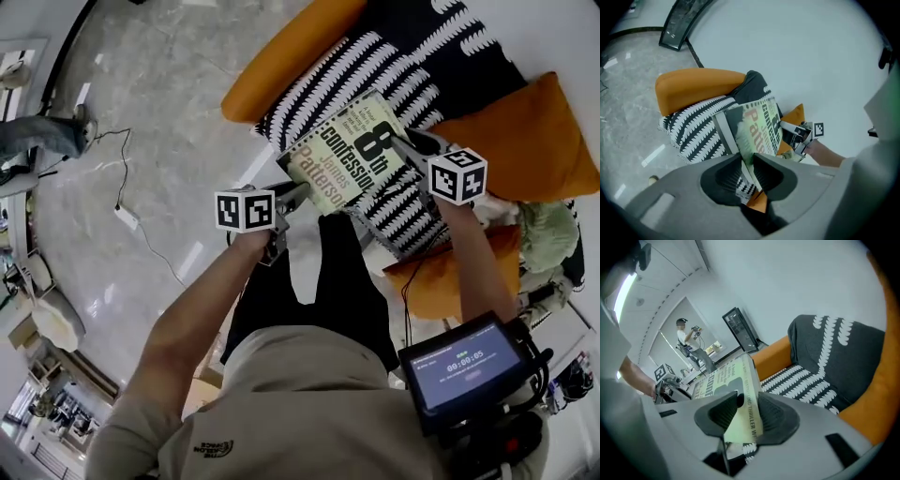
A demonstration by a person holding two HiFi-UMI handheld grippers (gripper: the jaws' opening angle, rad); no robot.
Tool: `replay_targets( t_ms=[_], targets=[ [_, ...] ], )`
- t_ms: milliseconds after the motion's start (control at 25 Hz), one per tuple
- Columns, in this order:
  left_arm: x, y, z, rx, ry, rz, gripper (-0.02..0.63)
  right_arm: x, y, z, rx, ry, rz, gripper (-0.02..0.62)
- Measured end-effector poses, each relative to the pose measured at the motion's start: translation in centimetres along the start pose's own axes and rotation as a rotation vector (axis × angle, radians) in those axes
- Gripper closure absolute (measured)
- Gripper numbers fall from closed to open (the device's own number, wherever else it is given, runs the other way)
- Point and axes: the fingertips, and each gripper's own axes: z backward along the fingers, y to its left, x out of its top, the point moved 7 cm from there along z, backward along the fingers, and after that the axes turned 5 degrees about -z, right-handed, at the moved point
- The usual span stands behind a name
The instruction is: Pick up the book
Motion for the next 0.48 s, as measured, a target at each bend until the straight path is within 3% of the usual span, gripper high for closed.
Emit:
replay_targets(
  t_ms=[280, 480],
  targets=[
    [-1.5, -4.3, 13.1, -0.012, -0.060, -0.104, 0.526, 0.3, 12.8, 6.1, -0.039, -0.118, -0.020, 0.451],
    [-0.5, -5.3, 15.5, -0.022, -0.077, -0.143, 0.529, 0.1, 14.7, 7.0, -0.051, -0.170, -0.054, 0.451]
  ],
)
